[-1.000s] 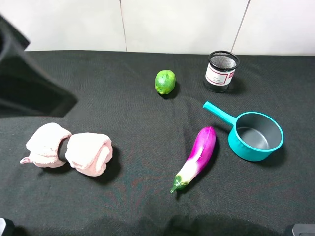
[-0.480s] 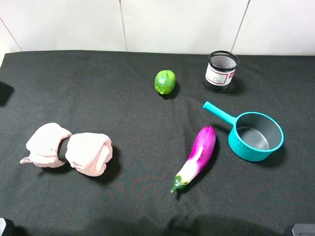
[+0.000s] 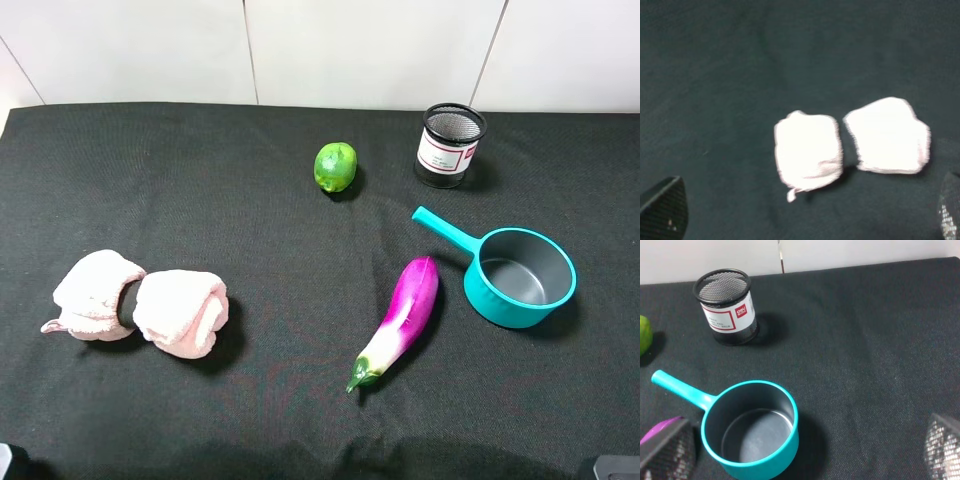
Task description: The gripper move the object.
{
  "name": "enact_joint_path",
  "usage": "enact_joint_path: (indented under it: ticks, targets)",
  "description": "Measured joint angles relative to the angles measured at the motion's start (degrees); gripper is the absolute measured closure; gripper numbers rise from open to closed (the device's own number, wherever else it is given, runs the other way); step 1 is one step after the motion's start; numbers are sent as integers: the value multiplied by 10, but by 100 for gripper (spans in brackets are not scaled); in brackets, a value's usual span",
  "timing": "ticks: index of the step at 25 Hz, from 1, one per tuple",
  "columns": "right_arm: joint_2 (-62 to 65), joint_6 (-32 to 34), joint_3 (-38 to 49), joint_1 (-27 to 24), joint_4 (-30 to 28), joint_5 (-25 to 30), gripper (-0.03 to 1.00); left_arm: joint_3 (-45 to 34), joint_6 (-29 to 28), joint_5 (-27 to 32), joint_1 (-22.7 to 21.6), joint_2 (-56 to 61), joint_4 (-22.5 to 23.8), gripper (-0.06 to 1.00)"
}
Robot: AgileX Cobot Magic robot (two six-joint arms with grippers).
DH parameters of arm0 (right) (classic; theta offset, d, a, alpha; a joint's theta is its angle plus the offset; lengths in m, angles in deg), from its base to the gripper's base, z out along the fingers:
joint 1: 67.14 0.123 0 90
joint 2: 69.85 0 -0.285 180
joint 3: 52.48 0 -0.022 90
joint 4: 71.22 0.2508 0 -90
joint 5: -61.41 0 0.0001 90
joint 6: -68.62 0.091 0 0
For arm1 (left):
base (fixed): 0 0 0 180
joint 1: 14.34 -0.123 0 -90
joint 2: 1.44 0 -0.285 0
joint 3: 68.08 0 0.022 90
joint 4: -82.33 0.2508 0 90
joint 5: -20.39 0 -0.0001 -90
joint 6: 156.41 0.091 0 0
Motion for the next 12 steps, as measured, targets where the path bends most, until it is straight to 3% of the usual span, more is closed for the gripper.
enact_joint_path:
  ticks: [7,12]
  targets:
    - [0,0,0,0,0,0,27,-103,11,-2,-104,113,-17,-5]
    - [0,0,0,0,0,0,27,-187,33,-36,-169,205,-46,-5]
